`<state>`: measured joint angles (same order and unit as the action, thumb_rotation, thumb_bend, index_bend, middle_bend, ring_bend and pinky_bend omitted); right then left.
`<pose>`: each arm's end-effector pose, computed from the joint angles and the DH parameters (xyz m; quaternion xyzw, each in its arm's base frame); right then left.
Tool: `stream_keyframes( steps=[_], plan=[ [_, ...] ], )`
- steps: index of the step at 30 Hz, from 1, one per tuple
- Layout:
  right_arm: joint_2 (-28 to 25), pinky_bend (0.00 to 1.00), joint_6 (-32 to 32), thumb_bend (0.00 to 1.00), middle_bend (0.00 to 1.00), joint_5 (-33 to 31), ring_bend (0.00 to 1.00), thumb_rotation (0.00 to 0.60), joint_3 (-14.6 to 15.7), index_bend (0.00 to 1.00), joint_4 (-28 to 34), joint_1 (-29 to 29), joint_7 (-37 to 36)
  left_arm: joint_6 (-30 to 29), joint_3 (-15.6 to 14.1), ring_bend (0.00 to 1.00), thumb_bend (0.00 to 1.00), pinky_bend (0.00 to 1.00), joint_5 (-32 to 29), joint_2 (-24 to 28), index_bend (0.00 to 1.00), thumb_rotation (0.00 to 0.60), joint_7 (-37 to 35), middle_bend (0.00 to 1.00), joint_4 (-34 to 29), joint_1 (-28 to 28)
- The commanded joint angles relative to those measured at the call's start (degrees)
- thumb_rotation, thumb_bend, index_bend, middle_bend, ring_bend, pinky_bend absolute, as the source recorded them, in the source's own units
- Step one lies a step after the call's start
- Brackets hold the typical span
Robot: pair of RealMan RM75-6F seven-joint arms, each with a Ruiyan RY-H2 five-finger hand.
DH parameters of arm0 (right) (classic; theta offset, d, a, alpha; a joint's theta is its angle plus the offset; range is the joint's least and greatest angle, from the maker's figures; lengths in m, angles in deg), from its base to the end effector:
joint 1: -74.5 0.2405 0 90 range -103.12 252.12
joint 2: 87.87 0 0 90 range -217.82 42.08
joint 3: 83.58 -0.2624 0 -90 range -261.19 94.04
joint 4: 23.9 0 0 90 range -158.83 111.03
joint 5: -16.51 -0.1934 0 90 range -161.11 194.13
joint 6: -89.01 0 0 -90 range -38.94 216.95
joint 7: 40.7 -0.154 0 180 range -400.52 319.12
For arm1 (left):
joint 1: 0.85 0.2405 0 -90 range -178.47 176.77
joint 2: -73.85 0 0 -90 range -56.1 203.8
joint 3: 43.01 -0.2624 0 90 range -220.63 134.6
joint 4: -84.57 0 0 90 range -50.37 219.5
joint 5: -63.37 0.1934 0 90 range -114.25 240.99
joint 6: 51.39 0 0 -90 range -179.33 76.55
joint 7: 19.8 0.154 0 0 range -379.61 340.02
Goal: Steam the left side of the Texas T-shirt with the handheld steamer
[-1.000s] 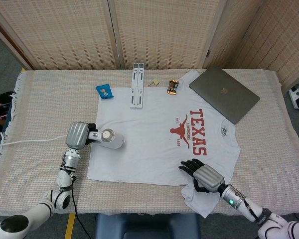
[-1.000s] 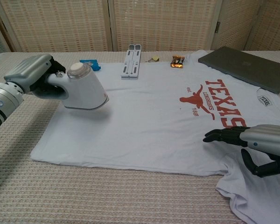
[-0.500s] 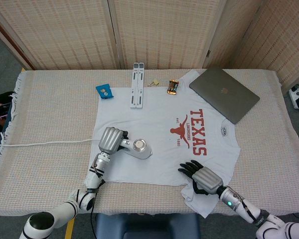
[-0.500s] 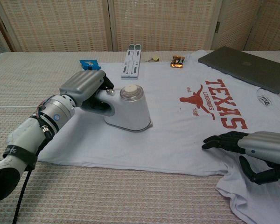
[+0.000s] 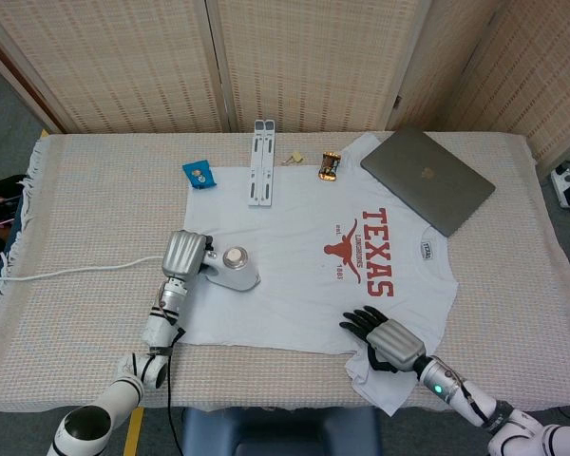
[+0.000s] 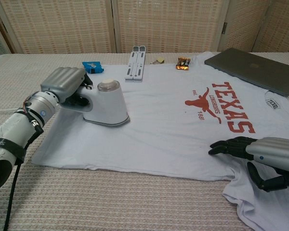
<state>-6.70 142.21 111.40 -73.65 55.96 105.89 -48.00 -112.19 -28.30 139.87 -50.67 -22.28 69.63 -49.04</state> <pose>-0.2567 -0.2412 -0.0095 0.8316 -0.4078 0.2671 0.2660 -0.1878 0.4144 -0.0635 -0.6691 -0.2892 -0.3939 0.5599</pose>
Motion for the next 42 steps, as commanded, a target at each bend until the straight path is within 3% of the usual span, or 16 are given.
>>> stream_keyframes(
  steps=[1, 9, 13, 22, 26, 34, 38, 42],
  plan=[
    [0.15, 0.0, 0.11, 1.0, 0.0, 0.16, 0.0, 0.386, 0.05, 0.0, -0.15, -0.02, -0.12, 0.12, 0.93, 0.81, 0.31, 0.73, -1.37, 1.11, 0.9, 0.6, -0.88, 0.97, 1.67, 1.49],
    [-0.17, 0.0, 0.01, 1.0, 0.0, 0.3, 0.0, 0.383, 0.02, 0.0, 0.31, 0.25, 0.14, -0.36, 2.17, 0.8, 0.31, 0.73, -3.5, 4.52, 0.89, 0.6, -2.84, 0.96, 4.47, 5.22],
    [-0.28, 0.0, 0.03, 1.0, 0.0, 0.21, 0.0, 0.385, 0.0, 0.0, 0.57, 0.24, 0.3, -3.82, 3.54, 0.79, 0.31, 0.73, -4.76, 5.74, 0.89, 0.6, -6.89, 0.96, 3.15, 6.65],
    [-0.1, 0.0, -0.78, 1.0, 0.0, 0.0, 0.0, 0.385, -0.02, 0.0, 0.9, 0.61, 0.66, -11.82, -0.9, 0.79, 0.31, 0.73, 0.51, 4.93, 0.89, 0.6, -9.49, 0.95, -1.8, 6.38],
    [-0.35, 0.0, -0.61, 1.0, 0.0, -0.25, 0.0, 0.385, 0.0, 0.0, 1.2, 0.41, 0.76, -9.71, -1.52, 0.79, 0.31, 0.73, 1.27, 2.69, 0.89, 0.6, -6.98, 0.95, -2.08, 3.69],
    [-1.25, 0.0, -0.53, 1.0, 0.0, -1.24, 0.0, 0.384, -0.02, 0.0, 1.52, -0.13, 1.06, -4.21, 1.22, 0.79, 0.31, 0.73, -1.17, -1.54, 0.89, 0.6, -2.18, 0.96, 1.63, -2.31],
    [-1.24, 0.0, -0.58, 1.0, 0.0, -1.45, 0.0, 0.382, -0.12, 0.0, 1.52, -0.22, 0.95, -2.33, 1.41, 0.79, 0.31, 0.73, -1.71, -2.38, 0.89, 0.6, -1.05, 0.96, 3.09, -2.83],
    [-1.09, 0.0, -0.77, 1.0, 0.0, -1.35, 0.0, 0.389, -0.12, 0.0, 1.39, -0.12, 0.84, -1.89, -0.29, 0.79, 0.31, 0.73, -0.51, -2.12, 0.9, 0.6, -2.53, 0.96, 3.15, -1.25]
  ],
)
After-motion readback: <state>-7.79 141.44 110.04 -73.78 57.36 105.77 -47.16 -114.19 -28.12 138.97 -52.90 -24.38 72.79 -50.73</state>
